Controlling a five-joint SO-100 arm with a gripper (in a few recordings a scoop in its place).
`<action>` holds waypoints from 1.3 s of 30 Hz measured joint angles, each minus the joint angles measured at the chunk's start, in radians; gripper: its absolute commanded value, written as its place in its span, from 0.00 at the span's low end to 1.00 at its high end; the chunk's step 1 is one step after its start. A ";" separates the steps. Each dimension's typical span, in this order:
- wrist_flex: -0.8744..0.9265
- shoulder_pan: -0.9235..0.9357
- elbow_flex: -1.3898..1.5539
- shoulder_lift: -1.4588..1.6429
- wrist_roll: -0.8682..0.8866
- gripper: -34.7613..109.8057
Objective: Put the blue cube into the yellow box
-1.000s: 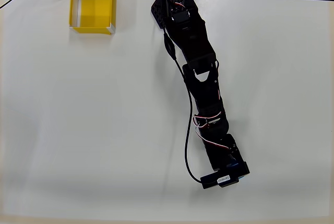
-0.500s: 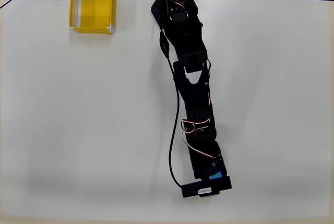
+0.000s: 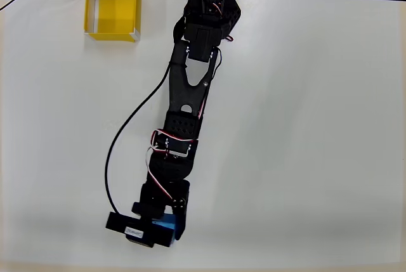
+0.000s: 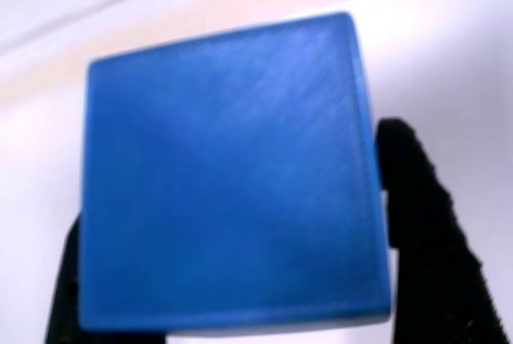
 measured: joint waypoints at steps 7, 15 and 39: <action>0.186 0.291 0.009 0.144 0.021 0.29; 0.189 0.607 0.190 0.316 0.026 0.30; 0.399 1.177 0.787 0.907 0.029 0.30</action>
